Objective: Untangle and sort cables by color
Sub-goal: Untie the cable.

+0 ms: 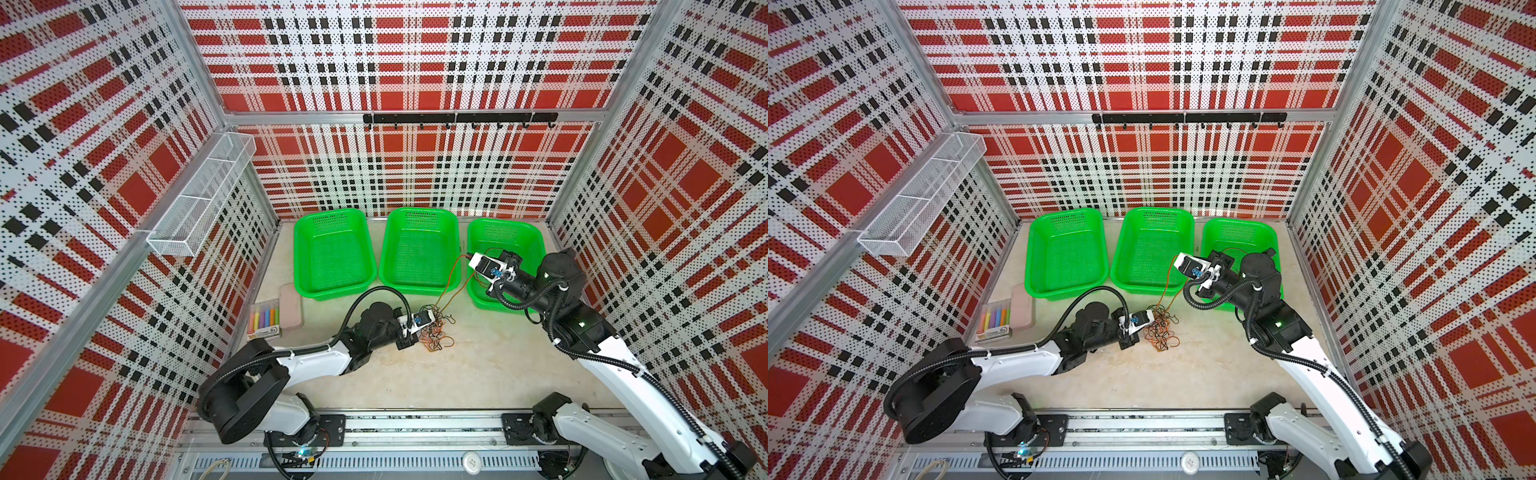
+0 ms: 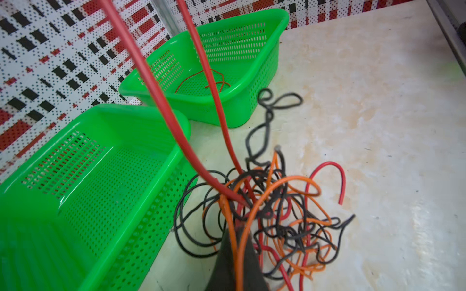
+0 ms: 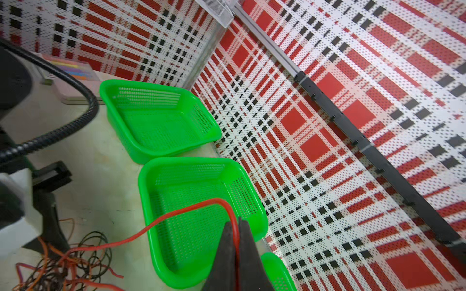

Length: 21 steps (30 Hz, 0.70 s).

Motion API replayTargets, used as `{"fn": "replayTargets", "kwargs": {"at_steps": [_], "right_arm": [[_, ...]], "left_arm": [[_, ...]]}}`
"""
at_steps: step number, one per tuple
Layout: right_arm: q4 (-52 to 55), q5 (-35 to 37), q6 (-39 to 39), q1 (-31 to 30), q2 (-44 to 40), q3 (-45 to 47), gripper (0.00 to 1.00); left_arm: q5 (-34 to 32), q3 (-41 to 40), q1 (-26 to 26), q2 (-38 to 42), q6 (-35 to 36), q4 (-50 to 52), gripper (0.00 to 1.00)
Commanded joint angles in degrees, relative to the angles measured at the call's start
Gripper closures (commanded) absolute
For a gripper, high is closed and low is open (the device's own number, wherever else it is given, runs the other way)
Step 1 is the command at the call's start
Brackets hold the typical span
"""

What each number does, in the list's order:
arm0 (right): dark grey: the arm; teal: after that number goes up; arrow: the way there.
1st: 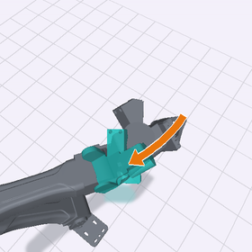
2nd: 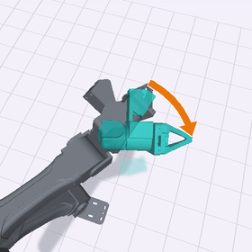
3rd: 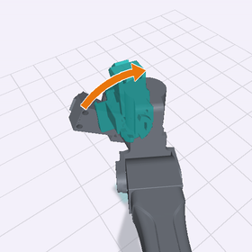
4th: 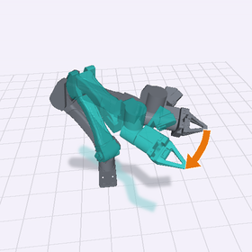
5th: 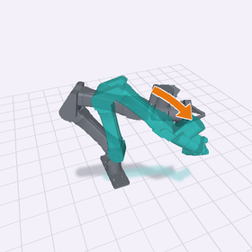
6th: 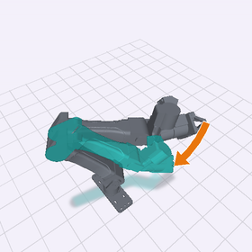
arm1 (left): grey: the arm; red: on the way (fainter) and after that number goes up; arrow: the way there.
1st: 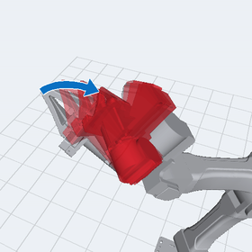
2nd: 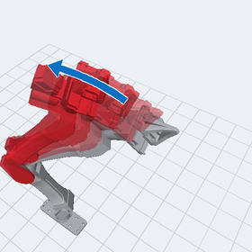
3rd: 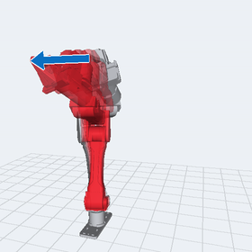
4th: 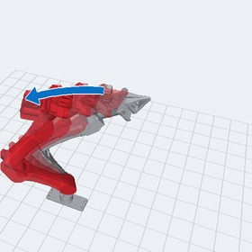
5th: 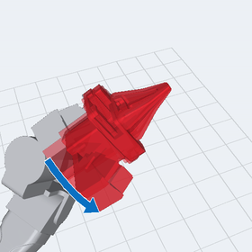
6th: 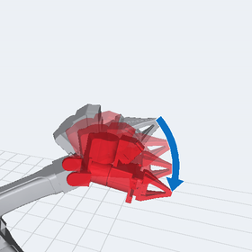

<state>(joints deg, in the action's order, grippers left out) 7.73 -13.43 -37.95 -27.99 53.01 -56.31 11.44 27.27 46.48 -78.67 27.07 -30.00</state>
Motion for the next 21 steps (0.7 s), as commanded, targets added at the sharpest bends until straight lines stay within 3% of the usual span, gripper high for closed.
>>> {"fn": "replayTargets", "kwargs": {"at_steps": [1, 10, 21], "right_arm": [[-4.71, 10.07, 2.21, -0.07, -1.60, -2.16, 1.00], [-5.08, 21.97, 7.53, 3.23, -0.30, -6.81, 1.00], [-5.40, 23.09, 13.03, 6.44, 0.29, -11.15, 1.00]], "left_arm": [[-3.93, -2.50, -0.32, 2.51, -3.95, -2.78, 1.00], [-8.52, -5.28, 0.34, 4.94, -5.86, -2.61, 1.00], [-9.68, -5.08, 1.23, 2.79, -7.24, -2.46, 1.00]]}}
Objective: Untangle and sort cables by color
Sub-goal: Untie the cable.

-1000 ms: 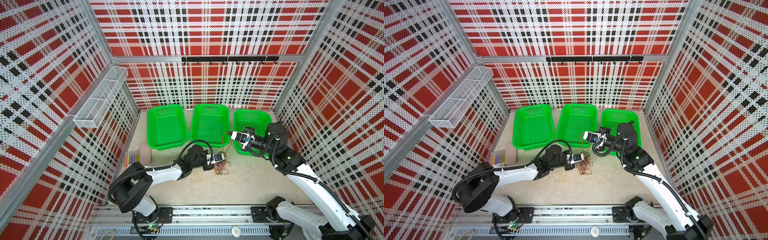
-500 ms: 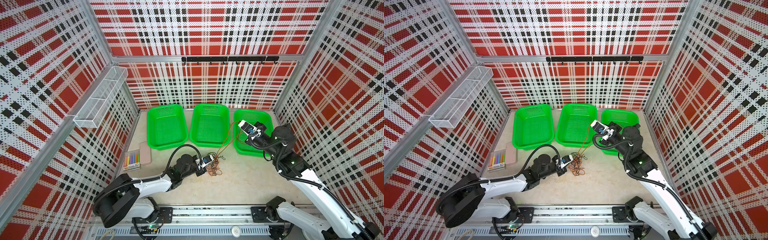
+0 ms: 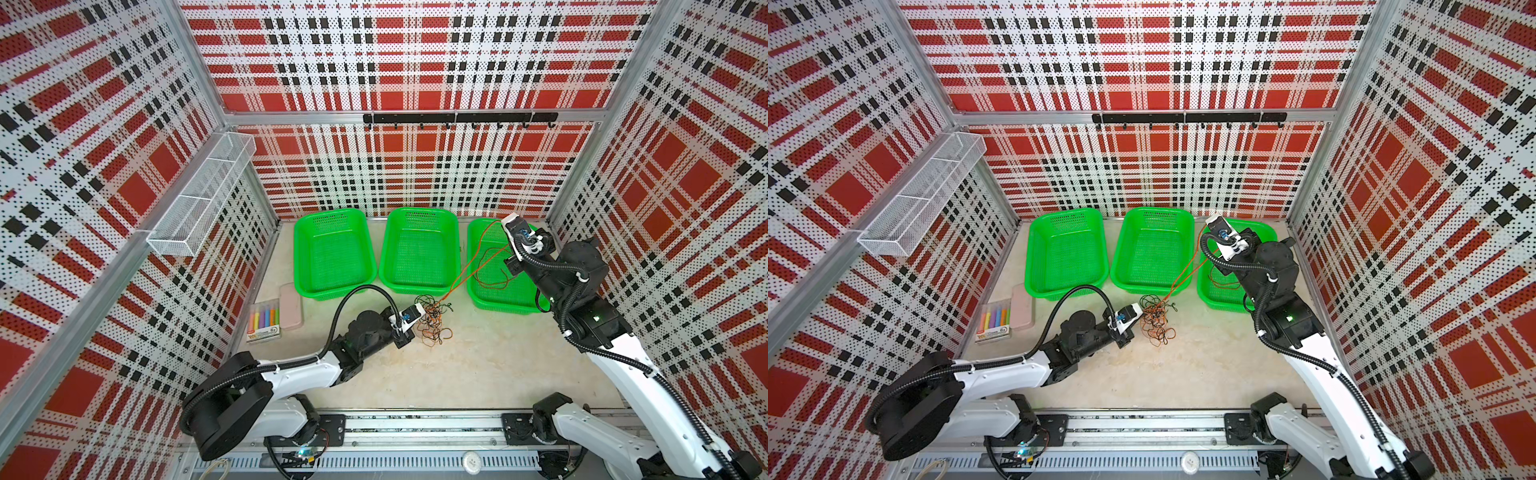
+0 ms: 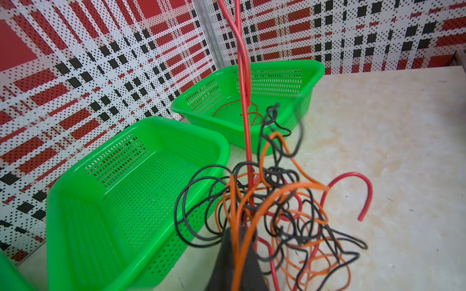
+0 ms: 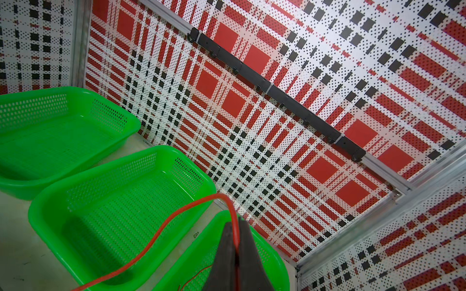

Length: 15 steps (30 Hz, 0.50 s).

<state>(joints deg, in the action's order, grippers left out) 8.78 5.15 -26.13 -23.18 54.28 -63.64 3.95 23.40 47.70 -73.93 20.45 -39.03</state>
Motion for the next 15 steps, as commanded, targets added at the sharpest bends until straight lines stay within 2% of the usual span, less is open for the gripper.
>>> {"fn": "replayTargets", "kwargs": {"at_steps": [1, 4, 10, 12, 15], "right_arm": [[-6.42, 5.22, 1.41, 1.77, -0.69, -4.48, 1.00], [-5.08, 8.72, 1.24, 2.49, 0.37, -6.75, 1.00], [-2.93, 7.07, -0.27, 2.59, 2.61, -7.99, 1.00], [-2.08, 2.47, -0.75, 2.54, 3.32, -7.56, 1.00], [-1.92, -8.41, -3.60, 2.20, 3.85, -5.06, 1.00]], "left_arm": [[-2.18, -1.08, 0.02, -2.31, -0.75, 6.59, 1.00], [-2.27, -1.18, 0.15, -3.01, -1.28, 6.60, 1.00], [-3.15, -0.41, 1.07, -4.01, -1.11, 6.85, 1.00], [-3.26, -0.11, 1.38, -4.05, -1.12, 6.95, 1.00], [-3.92, 0.38, 1.69, -4.07, -1.28, 6.97, 1.00]]}}
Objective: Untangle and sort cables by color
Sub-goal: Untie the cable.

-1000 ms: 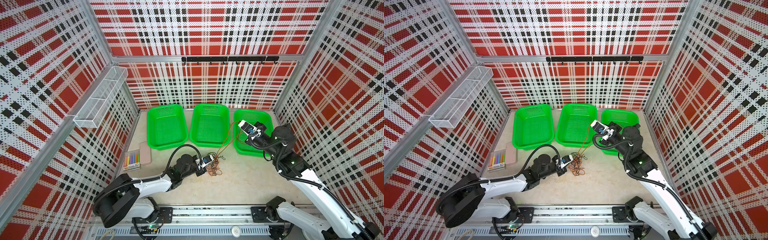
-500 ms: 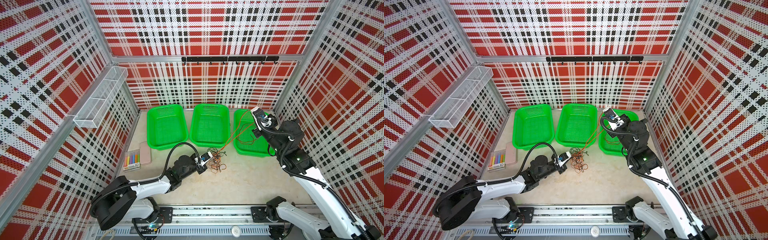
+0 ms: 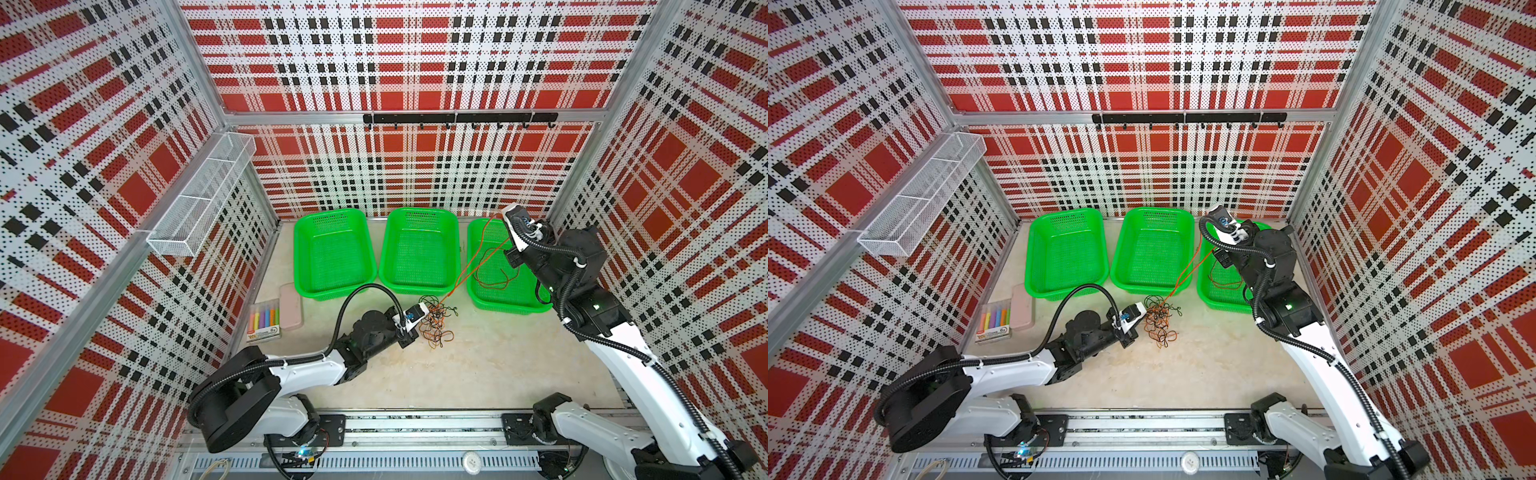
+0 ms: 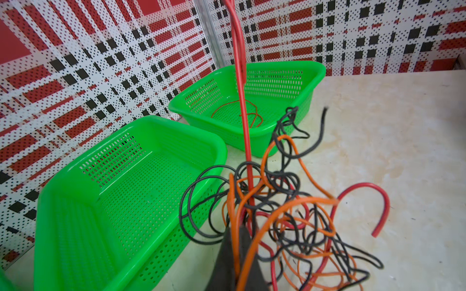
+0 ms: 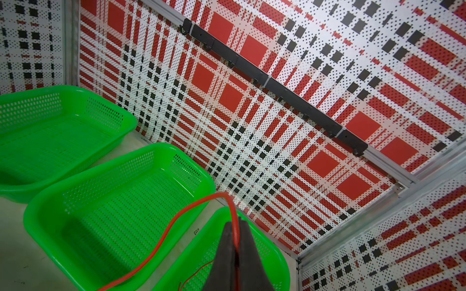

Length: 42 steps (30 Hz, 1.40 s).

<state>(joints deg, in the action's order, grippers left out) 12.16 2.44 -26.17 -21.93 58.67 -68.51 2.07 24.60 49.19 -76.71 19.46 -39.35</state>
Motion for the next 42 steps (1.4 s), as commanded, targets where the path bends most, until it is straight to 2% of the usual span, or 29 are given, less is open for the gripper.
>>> {"fn": "replayTargets", "kwargs": {"at_steps": [1, 3, 6, 9, 14, 16, 19, 22, 30, 32, 35, 42], "right_arm": [[-5.96, -7.16, -3.63, 0.53, -0.43, 0.60, 1.00], [-6.15, -5.79, -4.27, -0.65, 0.49, 0.93, 1.00], [-5.23, -5.01, -5.39, -1.48, 1.45, 0.23, 1.00], [-5.25, -11.01, -7.33, -2.24, 0.69, 0.99, 1.00], [-6.35, -24.28, -10.13, -3.71, -0.99, 4.75, 1.00], [-9.21, -24.72, -8.33, -3.80, -1.44, 6.34, 1.00], [-10.55, -21.77, -7.68, -3.81, -1.38, 5.95, 1.00], [-11.00, -21.71, -7.39, -3.76, -1.63, 4.73, 1.00], [-10.06, -29.93, -7.36, -3.99, -0.24, 3.26, 1.00], [-9.86, -30.60, -7.57, -4.05, -0.14, 3.00, 1.00], [-9.20, -30.83, -8.05, -4.10, -0.24, 2.52, 1.00], [-8.81, -26.96, -8.02, -4.08, -2.10, 0.29, 1.00]], "left_arm": [[-2.23, -0.39, 0.21, -1.66, -0.45, 7.27, 1.00], [-3.06, 0.24, 0.20, -2.43, -0.95, 7.34, 1.00], [-3.21, 0.97, 0.15, -3.59, -1.68, 7.27, 0.94], [-2.70, 1.63, 0.21, -4.60, -2.53, 7.11, 0.85], [-2.16, 2.86, 0.36, -6.27, -3.22, 6.23, 0.77], [-2.29, 3.41, 0.55, -6.77, -3.38, 5.89, 0.73], [-2.48, 3.71, 0.71, -6.81, -3.64, 5.21, 0.67], [-2.05, 3.94, 0.90, -6.58, -3.36, 5.17, 0.59], [-2.69, 7.48, 2.67, -9.04, -0.23, 5.34, 0.31], [-2.25, 9.61, 2.50, -10.49, 0.35, 6.23, 0.30], [-0.18, 12.04, 2.06, -12.24, 0.39, 6.48, 0.34], [2.15, 13.70, 1.09, -16.50, -0.38, 6.75, 0.54]]}}
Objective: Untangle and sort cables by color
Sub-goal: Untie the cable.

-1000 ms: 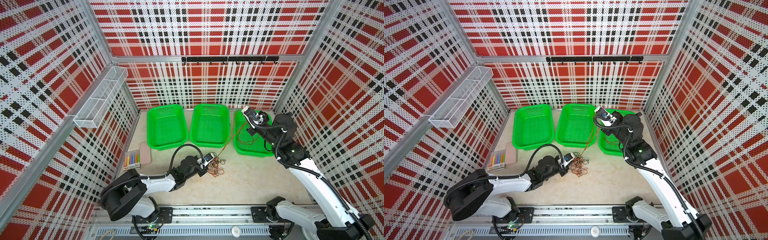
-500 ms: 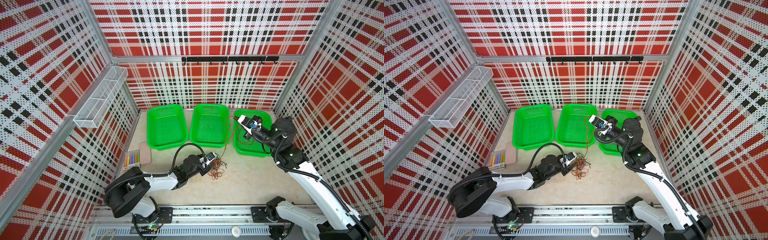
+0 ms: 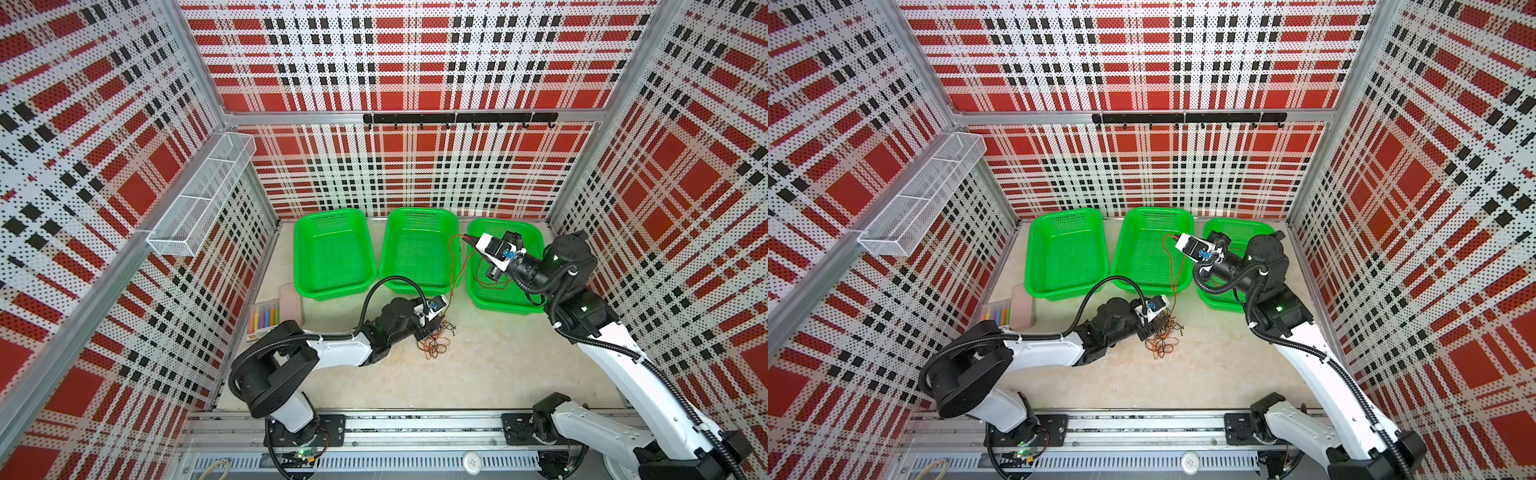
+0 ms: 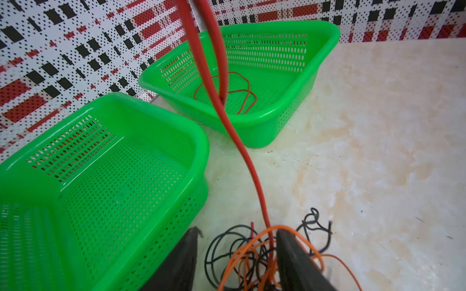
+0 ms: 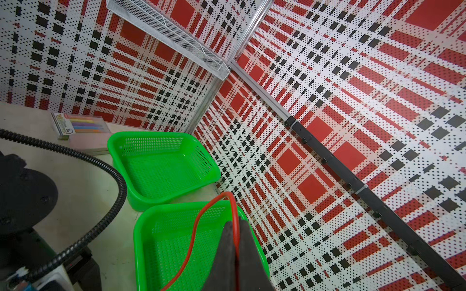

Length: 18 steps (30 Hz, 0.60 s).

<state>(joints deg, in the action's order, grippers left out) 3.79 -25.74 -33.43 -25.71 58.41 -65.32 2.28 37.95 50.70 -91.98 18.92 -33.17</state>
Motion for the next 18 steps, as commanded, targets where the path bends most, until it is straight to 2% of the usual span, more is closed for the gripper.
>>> {"fn": "replayTargets", "kwargs": {"at_steps": [1, 8, 12, 18], "right_arm": [[-0.36, 2.37, -0.81, -0.35, -1.98, -3.56, 1.00], [-2.20, 9.31, -0.43, -0.34, -1.65, -8.20, 1.00], [-3.10, 14.02, -0.62, -0.30, -1.10, -10.59, 1.00], [-1.88, 21.03, -2.39, -0.33, 0.60, -15.73, 1.00]], "left_arm": [[1.82, 0.21, -0.55, -1.41, 0.00, 0.53, 0.59], [0.89, -0.91, -1.87, -1.48, -1.20, 0.52, 0.94], [0.15, -1.88, -2.12, -0.84, -1.58, 0.53, 1.00], [-1.58, -3.88, -2.27, 0.20, -2.11, 0.55, 1.00]]}}
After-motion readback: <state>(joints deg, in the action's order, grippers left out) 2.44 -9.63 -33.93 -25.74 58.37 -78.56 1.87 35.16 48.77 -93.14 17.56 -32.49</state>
